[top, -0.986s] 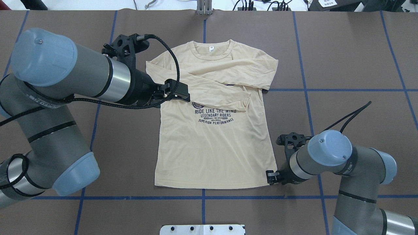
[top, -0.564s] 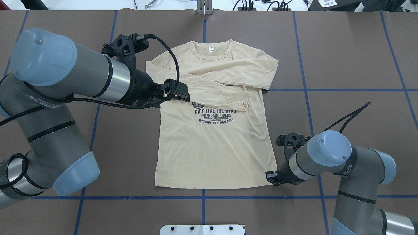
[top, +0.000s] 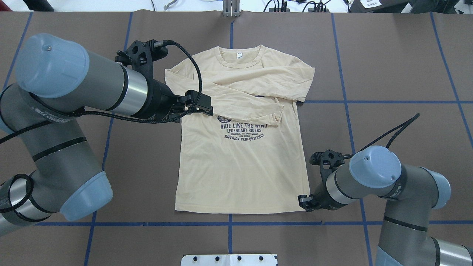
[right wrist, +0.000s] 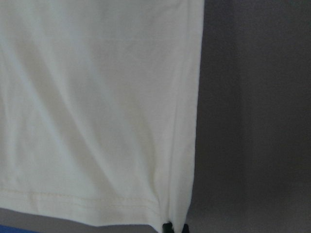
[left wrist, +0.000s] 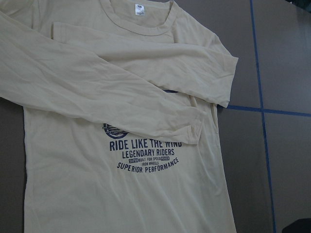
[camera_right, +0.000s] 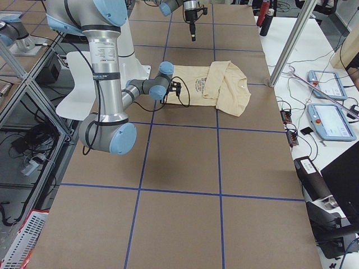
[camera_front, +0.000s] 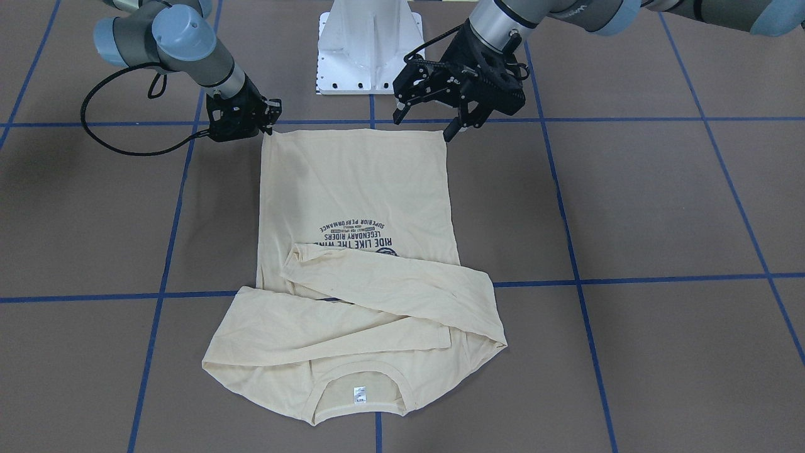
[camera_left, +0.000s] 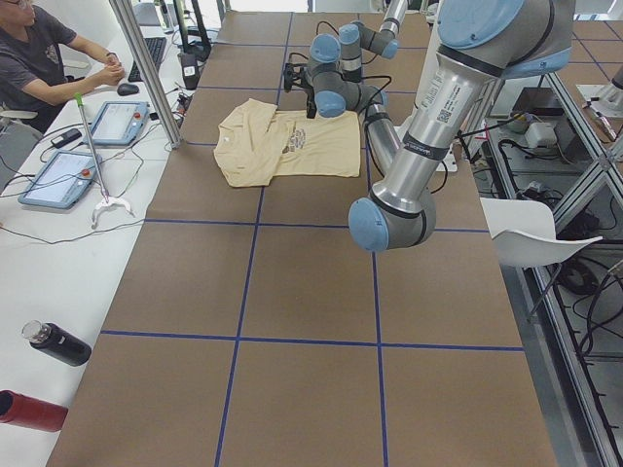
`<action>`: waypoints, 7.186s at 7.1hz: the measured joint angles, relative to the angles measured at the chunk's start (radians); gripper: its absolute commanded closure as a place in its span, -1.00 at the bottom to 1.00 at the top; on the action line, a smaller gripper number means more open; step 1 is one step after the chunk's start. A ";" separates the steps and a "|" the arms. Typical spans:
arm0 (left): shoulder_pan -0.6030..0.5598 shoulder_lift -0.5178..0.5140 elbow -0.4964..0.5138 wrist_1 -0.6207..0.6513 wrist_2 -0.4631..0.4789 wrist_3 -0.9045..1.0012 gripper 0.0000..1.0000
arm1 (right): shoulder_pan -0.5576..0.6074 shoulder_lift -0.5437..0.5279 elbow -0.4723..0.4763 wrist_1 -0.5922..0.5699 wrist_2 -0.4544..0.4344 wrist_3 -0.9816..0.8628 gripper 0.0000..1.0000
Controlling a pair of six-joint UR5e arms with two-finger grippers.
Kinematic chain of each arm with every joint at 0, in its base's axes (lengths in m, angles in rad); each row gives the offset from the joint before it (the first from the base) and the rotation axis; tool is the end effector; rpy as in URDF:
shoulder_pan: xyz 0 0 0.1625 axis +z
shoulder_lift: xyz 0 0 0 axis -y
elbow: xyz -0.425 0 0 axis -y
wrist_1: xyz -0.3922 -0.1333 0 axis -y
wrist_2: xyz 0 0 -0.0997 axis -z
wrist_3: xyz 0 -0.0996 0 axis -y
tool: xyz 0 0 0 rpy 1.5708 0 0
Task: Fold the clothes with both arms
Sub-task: 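Grasp the hem corners with the left and right grippers, then lift the hem with both grippers and fold it toward the collar, then lower the hem onto the collar edge with both grippers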
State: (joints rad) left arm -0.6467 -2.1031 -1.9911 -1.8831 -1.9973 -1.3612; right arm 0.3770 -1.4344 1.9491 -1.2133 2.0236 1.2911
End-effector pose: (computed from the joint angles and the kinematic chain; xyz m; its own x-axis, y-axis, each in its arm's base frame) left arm 0.3910 -0.4106 0.1413 0.2837 0.0232 -0.9586 0.1786 0.9809 0.0766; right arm -0.4615 -0.2792 0.3717 0.5801 -0.0373 0.8137 0.1463 0.9875 -0.0590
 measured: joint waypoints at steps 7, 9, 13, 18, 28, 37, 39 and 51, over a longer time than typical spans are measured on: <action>0.270 0.153 0.041 0.056 0.195 -0.084 -0.97 | 0.046 0.006 0.007 0.009 0.001 0.002 1.00; 0.306 0.156 0.102 0.057 0.216 -0.084 -0.88 | 0.046 0.007 0.010 0.009 0.000 0.002 1.00; 0.324 0.155 0.127 0.084 0.221 -0.084 -0.76 | 0.049 0.008 0.011 0.009 0.000 0.002 1.00; 0.362 0.146 0.126 0.125 0.220 -0.085 -0.20 | 0.059 0.006 0.010 0.009 0.002 0.001 1.00; 0.393 0.129 0.043 0.257 0.213 -0.081 1.00 | 0.080 0.008 0.011 0.009 0.014 0.001 1.00; 0.413 0.129 -0.103 0.434 0.208 -0.029 1.00 | 0.013 -0.051 0.104 0.007 0.199 0.141 1.00; 0.328 0.121 -0.121 0.432 0.202 0.053 1.00 | 0.133 -0.026 0.060 0.008 0.171 0.060 1.00; -0.161 -0.088 0.265 0.140 0.047 0.332 1.00 | 0.578 0.534 -0.540 0.117 0.153 -0.048 1.00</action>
State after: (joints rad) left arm -0.8075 -2.1913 -1.7259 -1.7435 -1.9499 -1.0294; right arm 0.9552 -0.9001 1.4089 -1.0968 2.1767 1.2432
